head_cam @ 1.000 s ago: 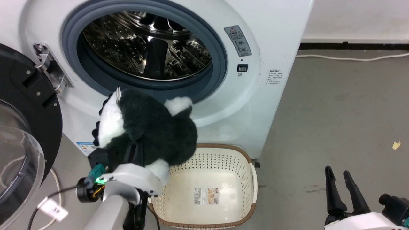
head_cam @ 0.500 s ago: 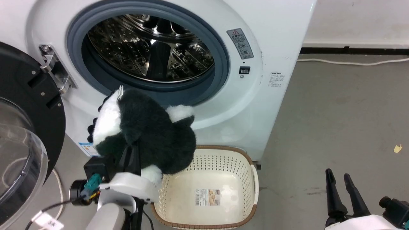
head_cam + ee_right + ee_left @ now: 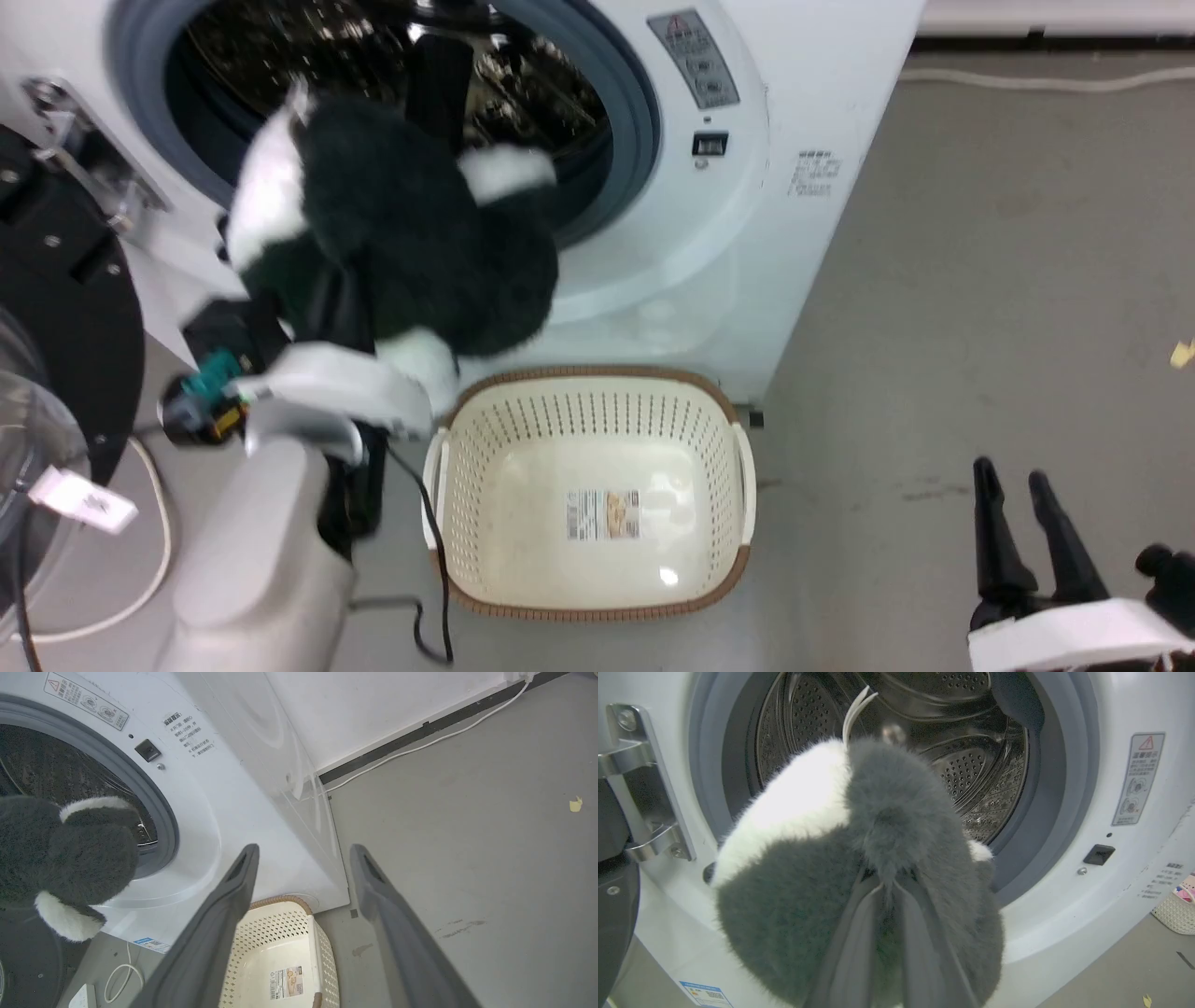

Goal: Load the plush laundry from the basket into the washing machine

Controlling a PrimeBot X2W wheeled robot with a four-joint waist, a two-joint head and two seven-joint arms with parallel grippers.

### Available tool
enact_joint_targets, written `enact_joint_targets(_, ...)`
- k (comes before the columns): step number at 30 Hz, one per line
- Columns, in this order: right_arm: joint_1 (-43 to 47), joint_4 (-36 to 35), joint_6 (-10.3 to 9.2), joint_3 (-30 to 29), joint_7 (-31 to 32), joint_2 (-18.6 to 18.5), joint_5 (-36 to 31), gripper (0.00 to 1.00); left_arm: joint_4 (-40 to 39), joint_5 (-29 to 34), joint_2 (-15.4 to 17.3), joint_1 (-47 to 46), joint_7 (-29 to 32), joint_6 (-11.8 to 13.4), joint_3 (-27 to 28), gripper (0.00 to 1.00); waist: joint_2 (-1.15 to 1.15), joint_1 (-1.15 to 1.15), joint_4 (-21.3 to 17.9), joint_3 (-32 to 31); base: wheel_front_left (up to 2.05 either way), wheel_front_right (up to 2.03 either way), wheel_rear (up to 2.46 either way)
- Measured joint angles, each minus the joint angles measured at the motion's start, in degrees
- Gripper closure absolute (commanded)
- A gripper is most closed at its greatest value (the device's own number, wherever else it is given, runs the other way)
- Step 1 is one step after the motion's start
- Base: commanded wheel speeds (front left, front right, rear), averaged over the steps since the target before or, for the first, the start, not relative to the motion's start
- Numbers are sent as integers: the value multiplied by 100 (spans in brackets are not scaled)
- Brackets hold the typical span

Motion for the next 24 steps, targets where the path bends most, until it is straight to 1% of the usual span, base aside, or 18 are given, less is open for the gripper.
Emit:
enact_joint_targets(10,-303,-411,0,-137,188,1,-178,0,125,14,-71,-1069,0,-30,443,100,0,0,-69,770,0,0,0)
enact_joint_targets(16,-405,-693,0,-190,321,1,-267,0,165,141,-111,-1684,0,-70,701,100,0,0,-119,1221,0,0,0)
enact_joint_targets(17,-415,-800,0,-212,386,1,-290,0,202,205,-120,-1957,0,-74,817,100,0,0,-152,1427,0,0,0)
enact_joint_targets(24,-470,-1051,0,-244,499,1,-301,0,218,415,-12,-2655,0,-74,1060,100,0,0,-275,1888,0,0,0)
